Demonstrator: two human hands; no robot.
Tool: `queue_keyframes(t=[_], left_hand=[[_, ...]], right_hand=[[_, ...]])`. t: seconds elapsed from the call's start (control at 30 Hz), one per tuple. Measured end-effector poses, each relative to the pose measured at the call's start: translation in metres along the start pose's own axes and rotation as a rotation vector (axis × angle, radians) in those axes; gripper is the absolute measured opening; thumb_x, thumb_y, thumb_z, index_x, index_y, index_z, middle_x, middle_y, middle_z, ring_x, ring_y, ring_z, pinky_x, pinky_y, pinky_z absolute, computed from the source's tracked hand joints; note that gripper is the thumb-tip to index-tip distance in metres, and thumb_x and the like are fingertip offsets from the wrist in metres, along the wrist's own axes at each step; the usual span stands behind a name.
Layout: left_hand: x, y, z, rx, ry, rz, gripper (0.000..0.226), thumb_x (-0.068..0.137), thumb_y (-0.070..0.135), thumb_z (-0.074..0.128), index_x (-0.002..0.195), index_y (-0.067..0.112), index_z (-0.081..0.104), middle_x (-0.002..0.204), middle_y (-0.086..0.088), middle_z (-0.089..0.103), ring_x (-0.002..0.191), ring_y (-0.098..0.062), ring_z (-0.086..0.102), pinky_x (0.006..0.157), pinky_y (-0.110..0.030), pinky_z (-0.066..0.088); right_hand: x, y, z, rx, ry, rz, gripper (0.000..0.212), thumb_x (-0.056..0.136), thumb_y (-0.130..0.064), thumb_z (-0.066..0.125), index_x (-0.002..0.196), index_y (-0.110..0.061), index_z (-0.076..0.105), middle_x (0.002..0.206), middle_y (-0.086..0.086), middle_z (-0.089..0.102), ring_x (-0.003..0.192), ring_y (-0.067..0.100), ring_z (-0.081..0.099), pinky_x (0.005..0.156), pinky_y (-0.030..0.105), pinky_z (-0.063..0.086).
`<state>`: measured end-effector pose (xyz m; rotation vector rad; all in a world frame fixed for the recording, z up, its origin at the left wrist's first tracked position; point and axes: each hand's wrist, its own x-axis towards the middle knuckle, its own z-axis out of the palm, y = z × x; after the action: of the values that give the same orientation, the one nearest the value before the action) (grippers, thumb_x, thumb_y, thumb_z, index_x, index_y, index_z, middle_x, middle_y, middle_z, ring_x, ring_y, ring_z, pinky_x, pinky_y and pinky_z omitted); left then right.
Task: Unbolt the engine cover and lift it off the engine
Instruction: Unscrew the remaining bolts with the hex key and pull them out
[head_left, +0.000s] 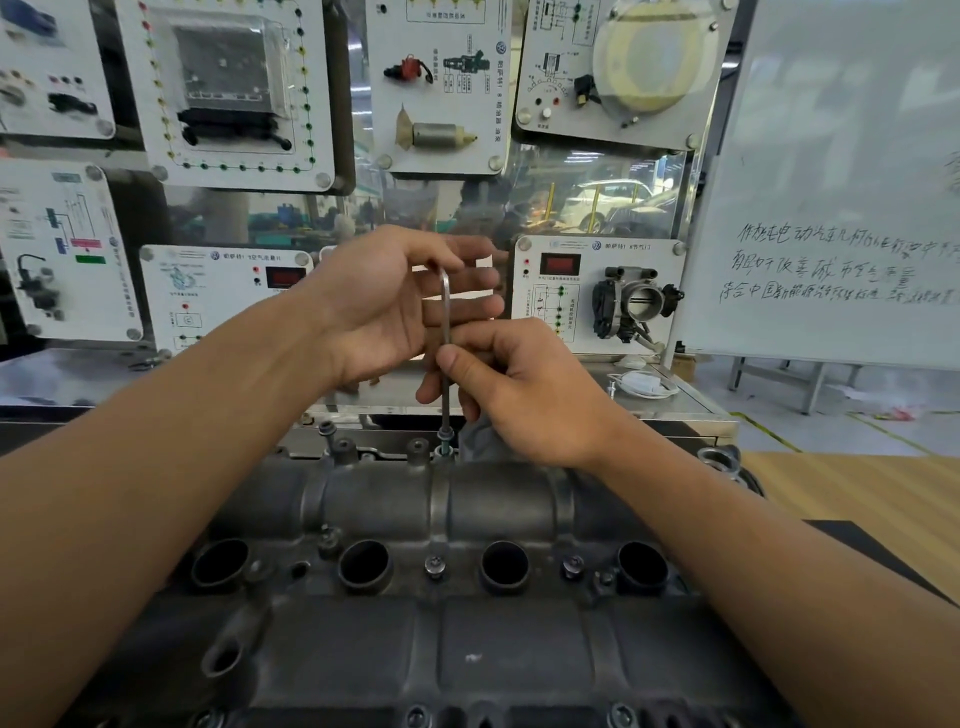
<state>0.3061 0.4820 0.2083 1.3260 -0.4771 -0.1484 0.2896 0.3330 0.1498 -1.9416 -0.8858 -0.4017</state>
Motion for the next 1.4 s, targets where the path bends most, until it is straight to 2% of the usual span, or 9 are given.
queue_keyframes(t=[0.2, 0.43, 0.53, 0.67, 0.8, 1.0, 1.23, 1.33, 1.4], left_hand=[[-0.012, -0.007, -0.007, -0.155, -0.439, 0.028, 0.042, 0.089, 0.009, 0.040, 0.123, 0.018, 0.062, 0.111, -0.008, 0.071, 0.099, -0.024, 0.068, 0.088, -0.037, 0.057], [-0.014, -0.004, -0.012, -0.134, -0.631, 0.042, 0.048, 0.089, 0.004, 0.042, 0.128, 0.022, 0.062, 0.128, -0.012, 0.063, 0.119, -0.027, 0.058, 0.108, -0.039, 0.043], [-0.011, -0.005, -0.011, -0.014, -0.566, 0.073, 0.041, 0.087, 0.010, 0.054, 0.124, 0.022, 0.066, 0.124, -0.008, 0.066, 0.115, -0.022, 0.061, 0.101, -0.041, 0.046], [-0.009, -0.009, -0.007, 0.002, -0.469, 0.066, 0.036, 0.085, 0.026, 0.065, 0.120, 0.018, 0.068, 0.118, -0.007, 0.069, 0.098, -0.016, 0.068, 0.058, -0.027, 0.056], [-0.010, -0.008, -0.020, -0.159, -0.537, 0.013, 0.051, 0.081, 0.032, 0.074, 0.128, 0.015, 0.063, 0.124, -0.011, 0.066, 0.112, -0.024, 0.063, 0.091, -0.035, 0.055], [-0.012, -0.010, -0.021, -0.068, -0.522, 0.027, 0.064, 0.073, 0.017, 0.084, 0.132, 0.015, 0.061, 0.124, -0.012, 0.065, 0.107, -0.022, 0.065, 0.053, -0.030, 0.057], [-0.014, -0.006, 0.005, 0.255, -0.062, 0.237, 0.008, 0.079, 0.012, 0.073, 0.087, 0.015, 0.076, 0.075, -0.003, 0.071, 0.062, -0.014, 0.068, 0.050, -0.023, 0.053], [-0.015, -0.005, 0.007, 0.279, 0.092, 0.237, 0.022, 0.088, -0.005, 0.057, 0.090, 0.010, 0.073, 0.071, -0.004, 0.070, 0.054, -0.018, 0.066, 0.047, -0.024, 0.052], [-0.016, -0.002, 0.006, 0.174, 0.093, 0.140, 0.033, 0.083, -0.008, 0.045, 0.095, 0.008, 0.071, 0.081, -0.006, 0.073, 0.056, -0.019, 0.067, 0.048, -0.025, 0.053]], right_hand=[[-0.001, 0.004, -0.001, 0.125, 0.042, -0.001, 0.030, 0.100, -0.015, 0.057, 0.080, 0.002, 0.072, 0.076, 0.024, 0.072, 0.054, 0.023, 0.048, 0.052, 0.026, 0.042], [-0.003, 0.005, 0.001, 0.164, 0.078, -0.059, 0.029, 0.098, -0.013, 0.060, 0.078, 0.005, 0.072, 0.057, 0.013, 0.066, 0.045, 0.012, 0.044, 0.046, 0.015, 0.037], [-0.002, 0.008, 0.001, 0.156, 0.078, -0.059, 0.029, 0.098, -0.013, 0.061, 0.077, 0.003, 0.073, 0.052, 0.005, 0.062, 0.044, 0.009, 0.044, 0.047, 0.014, 0.036], [0.001, 0.009, 0.000, 0.137, 0.051, -0.024, 0.030, 0.099, -0.013, 0.059, 0.079, 0.003, 0.073, 0.054, -0.010, 0.063, 0.044, 0.005, 0.046, 0.047, 0.013, 0.038], [0.001, 0.004, 0.000, 0.112, 0.011, -0.015, 0.032, 0.102, -0.012, 0.052, 0.082, 0.007, 0.068, 0.071, 0.009, 0.073, 0.051, 0.015, 0.050, 0.048, 0.019, 0.041], [-0.003, 0.003, 0.001, -0.006, -0.022, -0.053, 0.026, 0.105, -0.013, 0.046, 0.089, -0.005, 0.065, 0.082, 0.003, 0.075, 0.051, 0.010, 0.054, 0.051, 0.025, 0.048], [-0.005, -0.002, 0.007, -0.073, -0.002, -0.073, 0.030, 0.105, -0.015, 0.046, 0.081, -0.010, 0.064, 0.079, 0.004, 0.074, 0.056, 0.029, 0.058, 0.056, 0.046, 0.050], [-0.005, -0.003, 0.008, -0.027, 0.013, -0.057, 0.030, 0.101, -0.018, 0.055, 0.079, -0.003, 0.070, 0.069, 0.005, 0.072, 0.049, 0.019, 0.056, 0.053, 0.041, 0.050], [-0.005, -0.002, 0.008, 0.024, 0.041, -0.046, 0.030, 0.099, -0.016, 0.059, 0.077, -0.002, 0.072, 0.053, -0.009, 0.064, 0.044, 0.003, 0.050, 0.046, 0.022, 0.043]])
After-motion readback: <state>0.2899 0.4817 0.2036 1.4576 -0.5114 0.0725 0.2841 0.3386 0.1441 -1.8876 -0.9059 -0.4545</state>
